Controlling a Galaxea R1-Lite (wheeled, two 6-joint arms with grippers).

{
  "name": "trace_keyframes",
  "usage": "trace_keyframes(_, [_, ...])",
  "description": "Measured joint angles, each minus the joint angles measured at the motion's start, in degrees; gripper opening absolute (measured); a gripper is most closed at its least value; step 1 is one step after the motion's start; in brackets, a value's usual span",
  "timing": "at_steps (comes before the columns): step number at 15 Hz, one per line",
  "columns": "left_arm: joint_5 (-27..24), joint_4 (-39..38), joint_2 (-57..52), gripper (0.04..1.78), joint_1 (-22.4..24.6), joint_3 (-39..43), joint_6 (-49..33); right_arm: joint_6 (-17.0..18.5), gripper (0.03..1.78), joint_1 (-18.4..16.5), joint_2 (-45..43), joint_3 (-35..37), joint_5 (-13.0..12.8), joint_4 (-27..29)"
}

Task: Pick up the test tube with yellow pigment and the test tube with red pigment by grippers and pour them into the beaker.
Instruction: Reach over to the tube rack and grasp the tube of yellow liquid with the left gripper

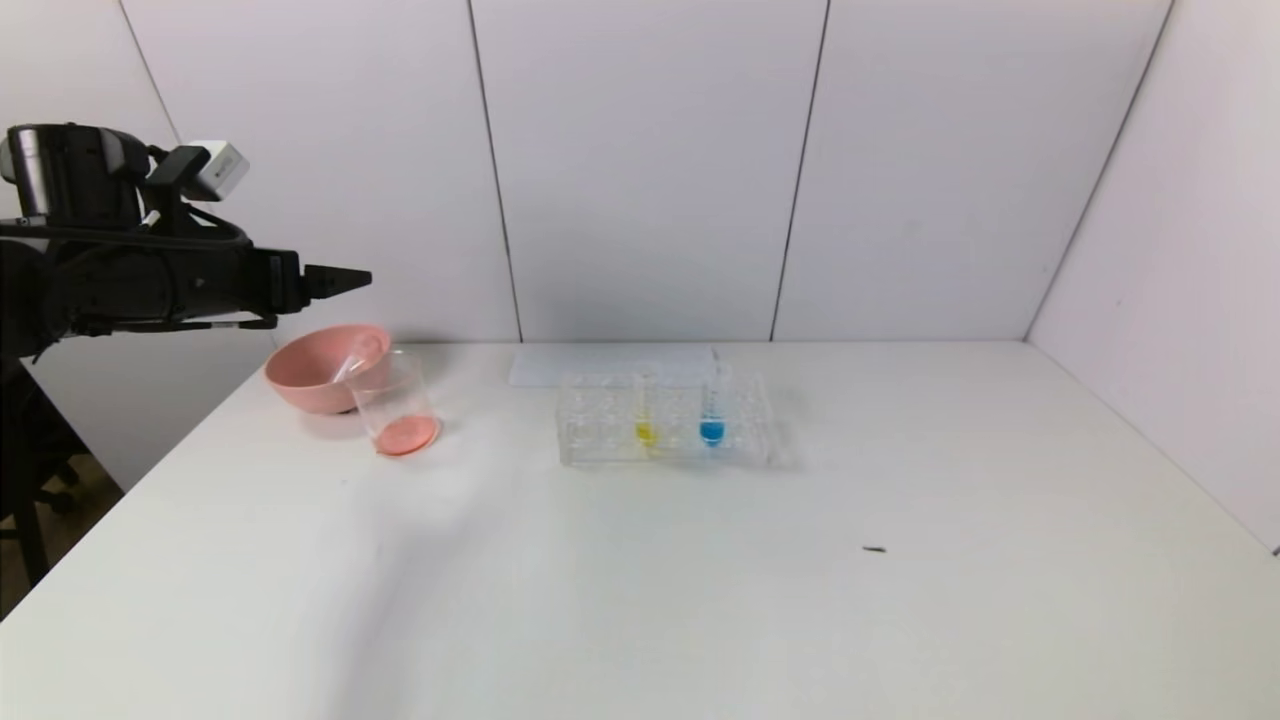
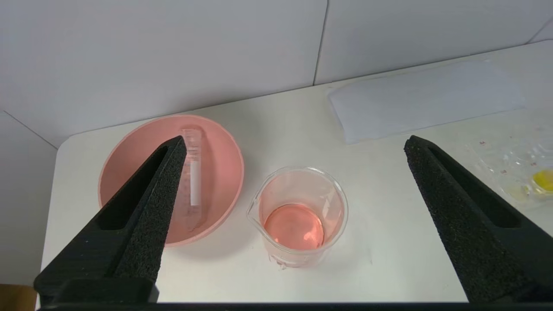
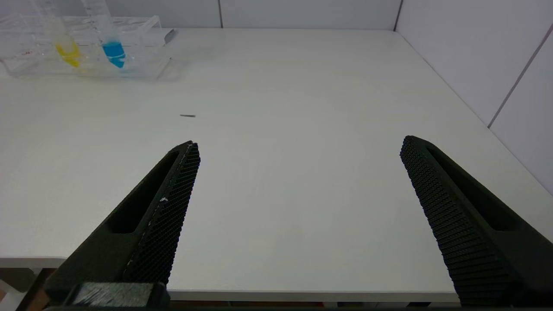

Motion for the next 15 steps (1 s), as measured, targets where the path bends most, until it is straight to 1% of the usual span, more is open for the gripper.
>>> trace_keyframes(4, [0.7, 0.5, -5.7, 1.76, -0.1, 4.1, 0.0, 0.0, 1.70, 0.0, 0.0, 0.0, 0.0, 0.0])
trace_keyframes(8, [5.4, 0.7, -11.3, 1.76, 0.0, 8.4, 0.6, 0.0, 1.70, 0.0, 0.0, 0.0, 0.0, 0.0])
trace_keyframes(9, [5.9, 0.8, -12.7, 1.76, 0.0, 9.5, 0.6, 0.0, 1.70, 0.0, 0.0, 0.0, 0.0, 0.0])
trace_keyframes(15, [5.4, 0.7, -20.1, 1.76, -0.1, 15.4, 0.9, 0.0, 1.70, 0.0, 0.0, 0.0, 0.0, 0.0])
